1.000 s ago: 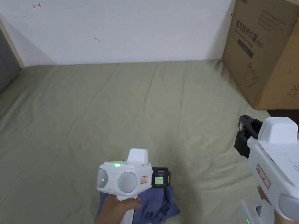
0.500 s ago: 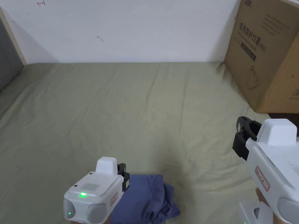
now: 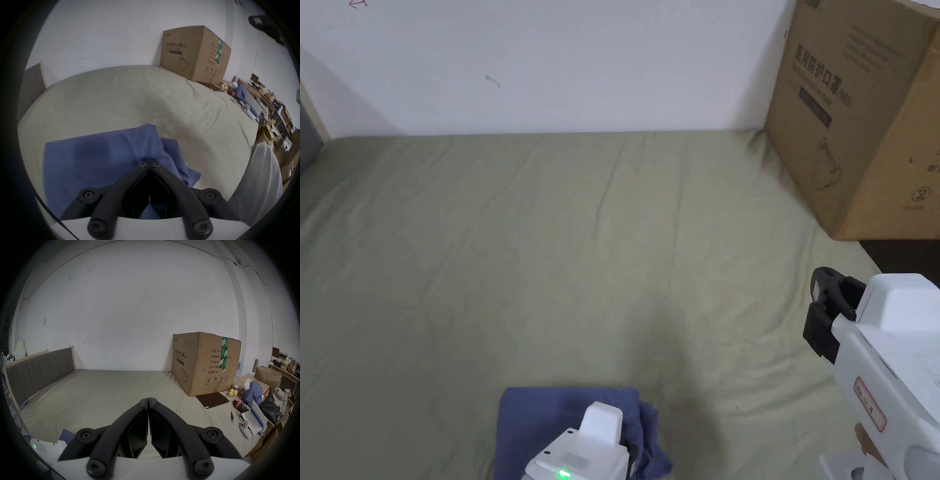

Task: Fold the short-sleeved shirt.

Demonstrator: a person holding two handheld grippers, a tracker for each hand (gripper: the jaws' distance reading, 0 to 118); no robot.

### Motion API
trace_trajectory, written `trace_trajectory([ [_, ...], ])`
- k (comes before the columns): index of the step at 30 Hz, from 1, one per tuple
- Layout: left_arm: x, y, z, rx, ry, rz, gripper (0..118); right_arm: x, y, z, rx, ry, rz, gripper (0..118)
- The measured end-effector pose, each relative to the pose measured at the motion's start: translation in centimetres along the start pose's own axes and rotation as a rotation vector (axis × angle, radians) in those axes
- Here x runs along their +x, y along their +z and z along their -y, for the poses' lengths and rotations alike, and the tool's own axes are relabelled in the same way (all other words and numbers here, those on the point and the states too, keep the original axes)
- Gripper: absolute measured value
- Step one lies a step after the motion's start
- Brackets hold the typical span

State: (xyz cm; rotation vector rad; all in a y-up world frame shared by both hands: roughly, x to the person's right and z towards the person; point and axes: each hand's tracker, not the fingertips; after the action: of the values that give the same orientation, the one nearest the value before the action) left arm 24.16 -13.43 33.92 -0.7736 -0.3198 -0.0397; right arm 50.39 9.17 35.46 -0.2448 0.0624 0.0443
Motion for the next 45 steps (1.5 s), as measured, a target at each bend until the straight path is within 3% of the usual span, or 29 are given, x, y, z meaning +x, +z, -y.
trace_trajectory([
  [5,1.3,-2.2,0.0,-0.041,0.027,-0.016,0,1.0,-0.3,0.6,-0.022,0.001,0.02,0],
  [11,2.4,-2.3,-0.5,-0.07,-0.052,-0.05,0,1.2,-0.2,0.8,-0.022,-0.018,0.031,0],
  [14,1.3,0.4,-1.7,0.052,0.026,-0.006,0,0.7,0.2,0.4,-0.01,-0.014,0.021,0],
  [18,0.0,5.6,-5.5,0.206,-0.003,-0.023,0,-0.4,0.7,-0.4,0.012,-0.007,-0.001,0],
  [29,-6.8,17.4,-12.8,0.503,0.052,-0.154,0,-4.3,1.6,-2.5,0.082,-0.001,-0.054,0],
  [35,-10.5,21.0,-13.9,0.582,0.015,-0.29,0,-5.9,1.8,-3.3,0.113,0.002,-0.066,0],
  [45,-15.2,24.1,-12.4,0.653,0.072,-0.386,0,-7.7,1.6,-3.4,0.139,0.017,-0.046,0],
])
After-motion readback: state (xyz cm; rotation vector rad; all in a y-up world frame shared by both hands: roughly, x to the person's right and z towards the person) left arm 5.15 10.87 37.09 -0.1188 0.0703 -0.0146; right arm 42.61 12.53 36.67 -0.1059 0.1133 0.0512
